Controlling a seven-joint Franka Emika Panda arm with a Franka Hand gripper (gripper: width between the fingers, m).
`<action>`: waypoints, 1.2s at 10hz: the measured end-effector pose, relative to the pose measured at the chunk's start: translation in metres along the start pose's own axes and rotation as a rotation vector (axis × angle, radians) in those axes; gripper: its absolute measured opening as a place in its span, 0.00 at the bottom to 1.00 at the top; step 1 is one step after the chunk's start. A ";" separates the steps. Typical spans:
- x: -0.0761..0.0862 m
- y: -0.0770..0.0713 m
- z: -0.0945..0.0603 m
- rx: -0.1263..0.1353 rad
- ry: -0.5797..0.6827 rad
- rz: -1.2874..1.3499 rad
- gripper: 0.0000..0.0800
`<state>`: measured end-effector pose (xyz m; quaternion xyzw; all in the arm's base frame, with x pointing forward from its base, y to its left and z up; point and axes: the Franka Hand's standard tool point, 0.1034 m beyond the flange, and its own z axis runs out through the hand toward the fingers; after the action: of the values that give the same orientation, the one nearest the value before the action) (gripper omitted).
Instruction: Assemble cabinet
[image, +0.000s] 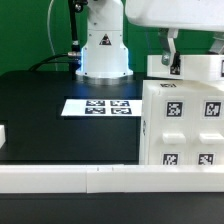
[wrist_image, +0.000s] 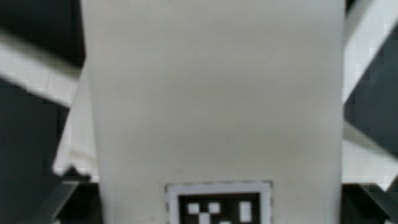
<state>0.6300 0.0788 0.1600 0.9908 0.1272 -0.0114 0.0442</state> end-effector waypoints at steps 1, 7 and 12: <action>0.001 -0.001 0.000 -0.001 -0.022 0.192 0.69; 0.008 0.003 -0.002 0.051 -0.017 0.698 0.69; -0.001 0.000 0.003 0.239 -0.020 1.501 0.70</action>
Offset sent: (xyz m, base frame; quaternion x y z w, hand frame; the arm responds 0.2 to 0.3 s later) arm 0.0013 -0.0078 -0.0030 0.0559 0.0617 0.1480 0.9855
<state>0.6291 0.0778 0.1568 0.8095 -0.5834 -0.0007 -0.0663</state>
